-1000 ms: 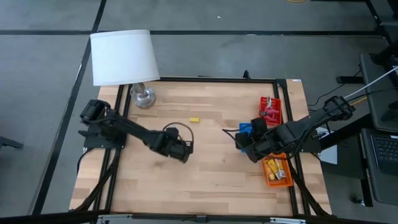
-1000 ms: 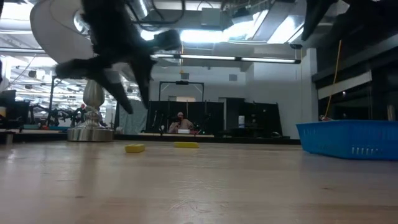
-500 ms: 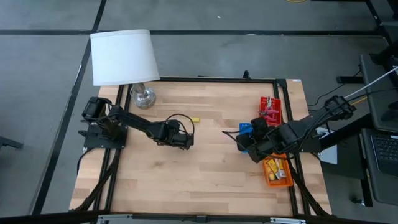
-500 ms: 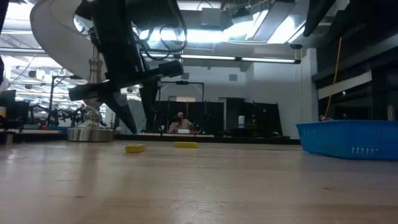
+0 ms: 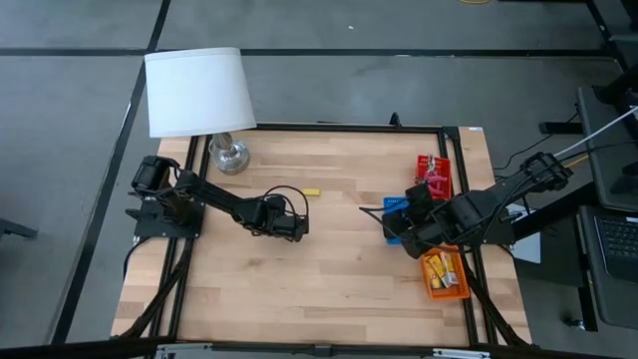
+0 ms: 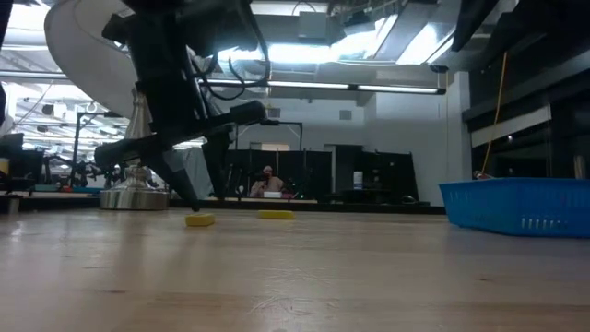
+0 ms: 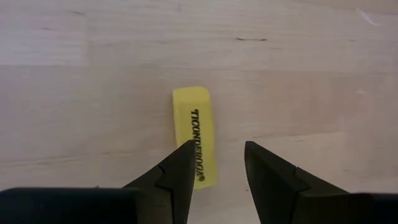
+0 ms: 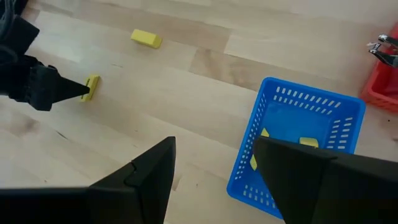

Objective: Pick & Place School Supplies
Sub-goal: Put the bottom yellow eraser into the blue bin

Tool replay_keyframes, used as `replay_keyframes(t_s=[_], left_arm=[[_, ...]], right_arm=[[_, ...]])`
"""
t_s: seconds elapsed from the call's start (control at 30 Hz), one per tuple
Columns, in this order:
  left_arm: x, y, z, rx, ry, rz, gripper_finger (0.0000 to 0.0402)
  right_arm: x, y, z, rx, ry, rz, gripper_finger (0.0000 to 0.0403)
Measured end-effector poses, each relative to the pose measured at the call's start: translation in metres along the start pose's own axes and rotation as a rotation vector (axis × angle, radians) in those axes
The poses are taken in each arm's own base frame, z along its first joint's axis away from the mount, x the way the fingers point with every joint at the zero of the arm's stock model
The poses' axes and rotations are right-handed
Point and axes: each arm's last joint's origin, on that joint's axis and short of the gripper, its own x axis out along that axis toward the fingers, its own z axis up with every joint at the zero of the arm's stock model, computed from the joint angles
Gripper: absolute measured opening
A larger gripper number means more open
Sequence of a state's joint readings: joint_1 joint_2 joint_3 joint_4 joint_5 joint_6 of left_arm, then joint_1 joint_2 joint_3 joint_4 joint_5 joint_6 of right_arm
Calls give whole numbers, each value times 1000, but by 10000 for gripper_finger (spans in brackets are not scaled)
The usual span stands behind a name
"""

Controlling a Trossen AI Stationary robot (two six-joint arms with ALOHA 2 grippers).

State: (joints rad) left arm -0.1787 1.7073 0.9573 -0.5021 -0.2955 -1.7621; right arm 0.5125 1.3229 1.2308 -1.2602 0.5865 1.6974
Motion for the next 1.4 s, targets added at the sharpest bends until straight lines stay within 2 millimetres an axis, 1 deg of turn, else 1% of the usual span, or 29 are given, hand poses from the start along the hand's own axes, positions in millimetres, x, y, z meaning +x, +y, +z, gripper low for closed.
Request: replay_keyframes(t_s=[0.33, 0.57, 0.63, 0.9, 0.97, 1.03, 1.1, 1.2, 1.33, 1.4], left_arm=[[14, 2, -5, 15, -1, 47, 134], [13, 7, -3, 21, 4, 100, 134], [13, 11, -3, 32, 21, 140, 134], [14, 12, -4, 43, 29, 153, 133], [14, 13, -4, 44, 24, 153, 125], [14, 13, -4, 46, 22, 156, 109], [14, 13, -4, 59, 22, 156, 82], [14, 13, -4, 79, 13, 153, 30], [10, 11, -4, 126, 2, 109, 28], [7, 1, -5, 183, -13, 3, 28]], right_arm=[[-3, -2, 2, -1, 1, 8, 222], [-3, -3, 2, -6, 9, 7, 222], [-3, -3, 2, -8, 8, 6, 222], [-3, -3, 2, -9, 8, 6, 222], [-3, -3, 2, -9, 8, 6, 222], [-3, -3, 2, -9, 7, 6, 222], [-3, -3, 2, -10, 4, 6, 222], [-3, -3, 2, -10, 3, 6, 222], [-3, -3, 2, -10, 3, 7, 222], [-4, -3, 0, -19, -11, 14, 222]])
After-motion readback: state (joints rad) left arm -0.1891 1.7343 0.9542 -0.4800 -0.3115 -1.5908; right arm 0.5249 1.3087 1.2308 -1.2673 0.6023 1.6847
